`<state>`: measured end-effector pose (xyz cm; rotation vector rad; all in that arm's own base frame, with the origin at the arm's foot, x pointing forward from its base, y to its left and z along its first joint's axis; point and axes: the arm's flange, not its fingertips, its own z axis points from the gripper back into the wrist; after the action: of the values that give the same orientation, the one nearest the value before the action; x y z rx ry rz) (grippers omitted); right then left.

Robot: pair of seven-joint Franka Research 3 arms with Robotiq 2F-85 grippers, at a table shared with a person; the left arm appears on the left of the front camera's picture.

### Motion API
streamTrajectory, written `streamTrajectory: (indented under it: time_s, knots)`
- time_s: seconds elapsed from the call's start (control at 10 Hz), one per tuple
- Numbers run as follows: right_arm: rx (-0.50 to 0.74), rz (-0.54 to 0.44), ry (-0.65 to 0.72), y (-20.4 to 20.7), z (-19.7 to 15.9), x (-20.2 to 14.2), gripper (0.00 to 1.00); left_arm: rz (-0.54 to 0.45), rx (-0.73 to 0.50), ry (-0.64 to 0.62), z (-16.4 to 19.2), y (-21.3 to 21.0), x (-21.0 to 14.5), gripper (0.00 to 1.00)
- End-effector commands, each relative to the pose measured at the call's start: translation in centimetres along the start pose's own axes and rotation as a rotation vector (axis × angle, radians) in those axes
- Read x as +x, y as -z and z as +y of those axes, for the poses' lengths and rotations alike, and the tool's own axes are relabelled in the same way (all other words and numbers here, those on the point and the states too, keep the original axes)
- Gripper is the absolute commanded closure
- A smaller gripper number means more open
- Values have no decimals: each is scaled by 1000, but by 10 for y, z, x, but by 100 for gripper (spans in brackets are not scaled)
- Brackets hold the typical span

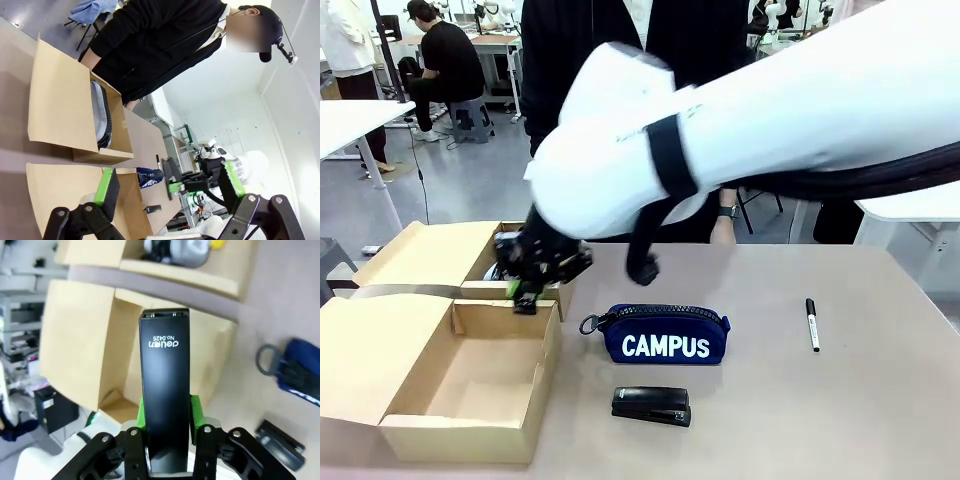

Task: Place items inside the box.
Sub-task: Pick up a Pencil pouch or Stapler and place it inside the Mailer Box closest to the robot.

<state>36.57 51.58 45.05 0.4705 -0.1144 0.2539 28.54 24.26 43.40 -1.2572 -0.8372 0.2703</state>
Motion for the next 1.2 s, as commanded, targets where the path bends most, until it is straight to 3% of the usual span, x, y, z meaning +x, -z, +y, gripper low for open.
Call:
streamTrajectory:
  time_s: [0.0,0.1,0.3,1.0,1.1]
  knots:
    - [-51,53,3,26,48,8,63,-21,-23,19,-1,1,0,0]
    - [-108,90,-15,40,58,-9,63,-21,-23,19,-1,1,0,0]
    - [-212,50,11,54,60,-34,63,-21,-23,19,-1,1,0,0]
    - [-239,110,37,61,53,-50,63,-21,-23,19,-1,1,0,0]
    - [-239,110,24,62,52,-50,5,-21,-23,19,-1,1,0,0]
